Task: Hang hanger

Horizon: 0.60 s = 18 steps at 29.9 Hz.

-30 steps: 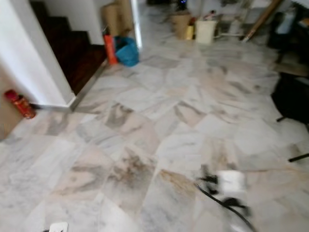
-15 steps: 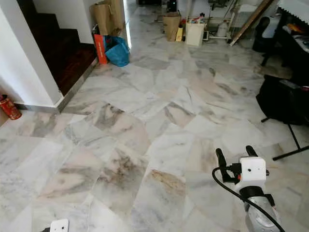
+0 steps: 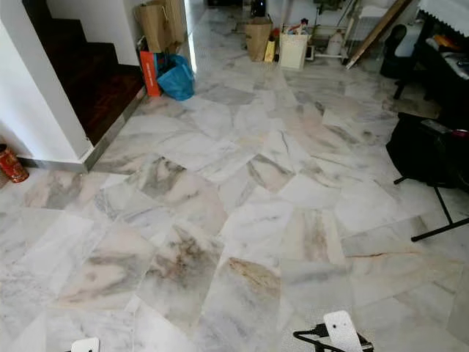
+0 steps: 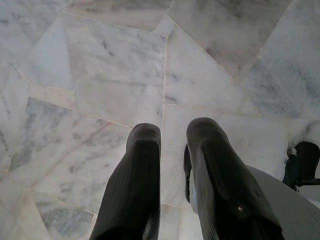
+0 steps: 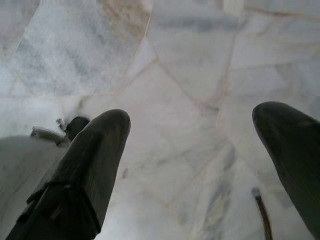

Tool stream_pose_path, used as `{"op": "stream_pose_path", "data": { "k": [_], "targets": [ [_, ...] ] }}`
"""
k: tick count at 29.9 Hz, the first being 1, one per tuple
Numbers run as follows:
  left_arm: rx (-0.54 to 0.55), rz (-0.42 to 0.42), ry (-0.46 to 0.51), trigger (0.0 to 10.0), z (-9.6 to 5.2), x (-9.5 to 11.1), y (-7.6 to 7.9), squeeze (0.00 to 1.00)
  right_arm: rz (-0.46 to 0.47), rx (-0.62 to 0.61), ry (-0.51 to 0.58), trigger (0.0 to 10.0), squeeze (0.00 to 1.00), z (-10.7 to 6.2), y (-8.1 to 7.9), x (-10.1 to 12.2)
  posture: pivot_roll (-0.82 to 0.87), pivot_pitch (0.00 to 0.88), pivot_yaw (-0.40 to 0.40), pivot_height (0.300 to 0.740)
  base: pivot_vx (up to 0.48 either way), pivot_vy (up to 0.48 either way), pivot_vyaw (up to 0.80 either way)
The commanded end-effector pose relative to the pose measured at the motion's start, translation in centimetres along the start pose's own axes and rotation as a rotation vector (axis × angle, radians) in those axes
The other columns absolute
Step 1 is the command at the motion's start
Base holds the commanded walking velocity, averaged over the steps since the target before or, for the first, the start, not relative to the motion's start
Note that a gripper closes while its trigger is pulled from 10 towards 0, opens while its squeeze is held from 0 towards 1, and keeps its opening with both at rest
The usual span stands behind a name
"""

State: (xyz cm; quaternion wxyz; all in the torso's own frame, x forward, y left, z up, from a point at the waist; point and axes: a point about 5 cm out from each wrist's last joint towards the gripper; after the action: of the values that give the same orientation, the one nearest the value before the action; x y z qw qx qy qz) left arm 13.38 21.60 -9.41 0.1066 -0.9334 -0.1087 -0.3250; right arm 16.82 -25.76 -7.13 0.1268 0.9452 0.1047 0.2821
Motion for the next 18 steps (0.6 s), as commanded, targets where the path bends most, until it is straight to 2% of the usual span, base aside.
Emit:
{"op": "stream_pose_path", "data": {
  "k": [1, 5, 9, 10, 11, 12, 18],
  "targets": [
    [0.009, -0.011, -0.034, 10.0, -0.2, -0.7, -0.4, 0.00, 0.010, -0.017, -0.071, 10.0, 0.00, 0.1, -0.1, -0.8, -0.08, 0.000, -0.001, 0.740, 0.000, 0.000, 0.00],
    [0.002, -0.001, -0.045, 10.0, -0.2, -1.0, -0.4, 0.00, -0.029, -0.014, -0.122, 10.0, 0.00, -0.1, 0.3, -1.9, -0.07, 0.000, 0.004, 0.740, 0.000, 0.000, 0.00],
    [0.000, 0.005, -0.048, 10.0, -0.3, -1.0, -0.5, 0.00, 0.068, -0.074, -0.172, 10.0, 0.00, -0.5, 1.5, -3.3, -0.07, 0.000, 0.010, 0.740, 0.000, 0.000, 0.00],
    [-0.001, 0.006, -0.049, 10.0, -0.2, -1.0, -0.5, 0.00, 0.115, -0.078, -0.173, 10.0, 0.00, -0.5, 1.6, -3.5, -0.07, 0.000, 0.010, 0.740, 0.000, 0.000, 0.00],
    [-0.001, 0.006, -0.049, 10.0, -0.2, -1.0, -0.5, 0.00, 0.115, -0.078, -0.173, 10.0, 0.00, -0.5, 1.6, -3.5, -0.07, 0.000, 0.010, 0.740, 0.000, 0.000, 0.00],
    [-0.001, 0.006, -0.050, 10.0, -0.2, -1.0, -0.5, 0.00, 0.173, -0.059, -0.158, 10.0, 0.00, -0.5, 1.5, -3.5, -0.07, 0.000, 0.012, 0.740, 0.000, 0.000, 0.00],
    [-0.009, 0.004, -0.050, 10.0, -0.1, -0.8, -0.4, 0.00, 0.217, -0.014, -0.091, 10.0, 0.00, -0.1, 0.9, -2.1, -0.07, 0.000, 0.010, 0.740, 0.000, 0.000, 0.00]
  ]
}}
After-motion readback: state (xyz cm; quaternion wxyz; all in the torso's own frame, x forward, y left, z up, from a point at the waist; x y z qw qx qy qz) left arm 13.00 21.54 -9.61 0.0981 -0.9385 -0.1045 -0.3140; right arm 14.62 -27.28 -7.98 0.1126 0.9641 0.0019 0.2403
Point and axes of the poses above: a point about 5 cm out from each wrist's last joint towards the gripper, its own z axis pointing out of the wrist towards the gripper, its own x axis along the axis of the wrist's last joint, y = z × x, and after that the axes turned 1 degree about -z, right-handed
